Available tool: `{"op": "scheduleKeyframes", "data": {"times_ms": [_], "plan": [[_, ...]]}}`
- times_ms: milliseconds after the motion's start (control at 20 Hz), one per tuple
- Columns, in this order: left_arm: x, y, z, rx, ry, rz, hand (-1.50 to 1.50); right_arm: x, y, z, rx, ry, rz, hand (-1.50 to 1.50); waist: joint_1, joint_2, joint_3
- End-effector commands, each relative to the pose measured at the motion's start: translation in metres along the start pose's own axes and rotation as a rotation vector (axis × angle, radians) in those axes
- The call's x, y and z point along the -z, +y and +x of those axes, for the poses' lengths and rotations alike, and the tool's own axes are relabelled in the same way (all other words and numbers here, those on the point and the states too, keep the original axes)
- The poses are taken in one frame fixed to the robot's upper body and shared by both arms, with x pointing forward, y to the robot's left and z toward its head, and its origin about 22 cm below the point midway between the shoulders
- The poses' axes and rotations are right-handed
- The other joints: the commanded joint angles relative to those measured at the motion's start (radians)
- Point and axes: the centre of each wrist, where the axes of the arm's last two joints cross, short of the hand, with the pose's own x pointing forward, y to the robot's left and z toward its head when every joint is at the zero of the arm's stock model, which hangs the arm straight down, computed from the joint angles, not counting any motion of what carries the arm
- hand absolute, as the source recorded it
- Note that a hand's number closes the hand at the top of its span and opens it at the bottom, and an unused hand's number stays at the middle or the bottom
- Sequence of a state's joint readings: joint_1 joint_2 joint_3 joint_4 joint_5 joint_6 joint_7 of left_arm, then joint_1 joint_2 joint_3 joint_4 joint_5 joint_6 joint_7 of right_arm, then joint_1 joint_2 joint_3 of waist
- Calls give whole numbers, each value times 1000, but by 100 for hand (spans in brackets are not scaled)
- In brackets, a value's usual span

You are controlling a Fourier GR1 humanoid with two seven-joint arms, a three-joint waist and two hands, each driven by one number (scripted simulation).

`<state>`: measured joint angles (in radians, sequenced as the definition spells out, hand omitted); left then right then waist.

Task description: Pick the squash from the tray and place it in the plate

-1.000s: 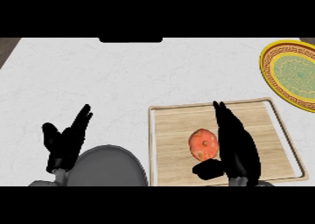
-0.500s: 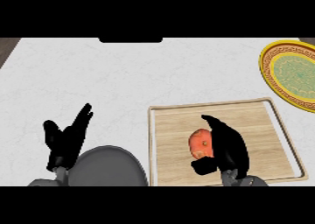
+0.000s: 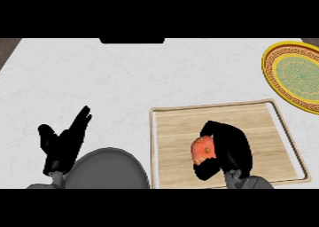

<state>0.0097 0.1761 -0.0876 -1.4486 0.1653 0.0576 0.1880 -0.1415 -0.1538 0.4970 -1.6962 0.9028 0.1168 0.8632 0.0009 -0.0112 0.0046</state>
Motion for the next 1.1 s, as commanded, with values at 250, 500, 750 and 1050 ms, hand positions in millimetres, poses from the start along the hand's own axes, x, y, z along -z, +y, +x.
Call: {"op": "scheduleKeyframes", "data": {"times_ms": [250, 500, 750, 1050], "plan": [[1, -15, 4, 19, -6, -37, 0, 85, -65, -15, 172, 550, -305, 150, 51, 58, -7], [2, -27, 12, 18, -27, -80, 0, 109, -138, -17, 217, 653, -654, 150, 100, 67, -9], [3, -31, 13, 37, -32, -112, 0, 127, -188, -27, 204, 785, -909, 150, 138, 78, -8], [11, -39, 25, 37, -39, -129, 0, 133, -231, -29, 293, 885, -1137, 150, 141, 81, -4]]}}
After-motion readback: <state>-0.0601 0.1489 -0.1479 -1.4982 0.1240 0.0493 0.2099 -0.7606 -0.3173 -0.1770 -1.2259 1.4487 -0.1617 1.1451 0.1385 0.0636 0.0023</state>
